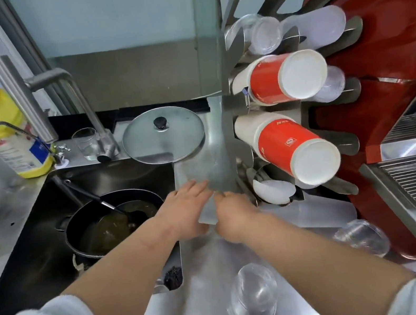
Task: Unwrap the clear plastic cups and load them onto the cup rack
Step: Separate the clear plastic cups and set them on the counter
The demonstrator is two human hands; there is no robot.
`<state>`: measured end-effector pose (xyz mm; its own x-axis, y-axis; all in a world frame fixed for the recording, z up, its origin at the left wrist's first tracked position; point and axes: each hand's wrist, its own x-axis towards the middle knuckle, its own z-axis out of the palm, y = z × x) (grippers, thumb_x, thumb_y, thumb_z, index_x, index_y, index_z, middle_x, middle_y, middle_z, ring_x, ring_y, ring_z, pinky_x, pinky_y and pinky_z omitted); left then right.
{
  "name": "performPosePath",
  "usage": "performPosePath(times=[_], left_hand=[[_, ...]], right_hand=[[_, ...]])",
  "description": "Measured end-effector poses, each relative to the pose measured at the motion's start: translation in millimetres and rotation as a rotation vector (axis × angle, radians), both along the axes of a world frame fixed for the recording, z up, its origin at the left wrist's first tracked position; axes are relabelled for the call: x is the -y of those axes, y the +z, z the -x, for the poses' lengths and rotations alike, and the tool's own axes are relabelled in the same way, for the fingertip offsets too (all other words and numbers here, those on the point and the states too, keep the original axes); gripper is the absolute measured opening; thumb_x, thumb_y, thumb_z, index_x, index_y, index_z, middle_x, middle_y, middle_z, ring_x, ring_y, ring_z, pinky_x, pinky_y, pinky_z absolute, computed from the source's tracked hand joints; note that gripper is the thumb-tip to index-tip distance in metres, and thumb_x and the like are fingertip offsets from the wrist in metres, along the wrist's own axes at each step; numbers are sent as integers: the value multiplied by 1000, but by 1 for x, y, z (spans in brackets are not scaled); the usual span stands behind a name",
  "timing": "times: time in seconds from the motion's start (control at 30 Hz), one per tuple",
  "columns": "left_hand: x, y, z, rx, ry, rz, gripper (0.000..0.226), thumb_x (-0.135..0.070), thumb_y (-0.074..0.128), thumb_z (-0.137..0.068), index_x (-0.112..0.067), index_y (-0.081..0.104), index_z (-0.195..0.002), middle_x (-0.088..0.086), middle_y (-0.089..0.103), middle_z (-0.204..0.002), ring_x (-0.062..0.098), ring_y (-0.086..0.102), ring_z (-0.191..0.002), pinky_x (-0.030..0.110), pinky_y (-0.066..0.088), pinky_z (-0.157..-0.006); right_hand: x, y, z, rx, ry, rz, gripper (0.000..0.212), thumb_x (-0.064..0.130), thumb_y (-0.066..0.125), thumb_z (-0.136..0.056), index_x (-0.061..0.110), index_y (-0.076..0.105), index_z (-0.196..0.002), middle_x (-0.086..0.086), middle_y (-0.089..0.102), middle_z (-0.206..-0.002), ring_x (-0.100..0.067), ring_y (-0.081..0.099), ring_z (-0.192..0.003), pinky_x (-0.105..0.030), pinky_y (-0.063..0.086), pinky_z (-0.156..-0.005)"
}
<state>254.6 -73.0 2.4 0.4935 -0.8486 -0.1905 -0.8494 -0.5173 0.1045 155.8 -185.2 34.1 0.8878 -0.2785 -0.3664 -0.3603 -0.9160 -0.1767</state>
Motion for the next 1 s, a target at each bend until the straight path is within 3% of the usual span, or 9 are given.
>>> performPosePath(times=[0.17,0.37,0.5,0.7,0.87,1.0], left_hand=[[-9,-18,-5,-74,-7,74,88,-40,71,-75,-20,28,-149,0,30,-155,19,36,-140,34,38,-110],[-28,-19,-1,-111,35,154,88,-39,73,-74,-13,33,-149,4,36,-147,22,42,-133,28,36,-108],[-41,-13,3,-162,111,198,83,-38,74,-73,-14,39,-144,1,40,-141,19,45,-128,25,39,-104],[-60,-7,11,-225,214,297,80,-38,73,-69,-16,44,-139,-3,42,-137,12,48,-122,14,34,-97],[-68,-6,19,-333,347,437,78,-37,78,-69,-20,44,-138,-9,42,-128,4,44,-115,4,28,-90],[-62,-7,31,-472,456,592,71,-32,81,-70,-23,48,-133,-10,48,-123,3,50,-110,3,34,-80]], right_hand=[[2,-28,-1,4,-24,30,82,17,65,-79,4,18,-145,-16,34,-145,-31,30,-135,-36,20,-113],[-2,-29,-2,11,33,115,72,8,68,-71,14,32,-133,-13,47,-130,-34,41,-124,-44,22,-111],[-4,-25,2,58,44,50,61,15,62,-75,18,36,-130,-8,47,-129,-34,41,-121,-48,27,-108],[-7,-11,9,199,122,-25,59,31,64,-77,25,38,-130,-3,47,-128,-30,40,-119,-40,35,-94],[-4,6,16,399,142,-84,71,35,63,-78,27,32,-141,-5,30,-146,-26,25,-132,-39,33,-106],[-7,21,14,542,1,-173,72,36,58,-83,21,26,-145,-12,18,-154,-30,13,-140,-38,18,-114]])
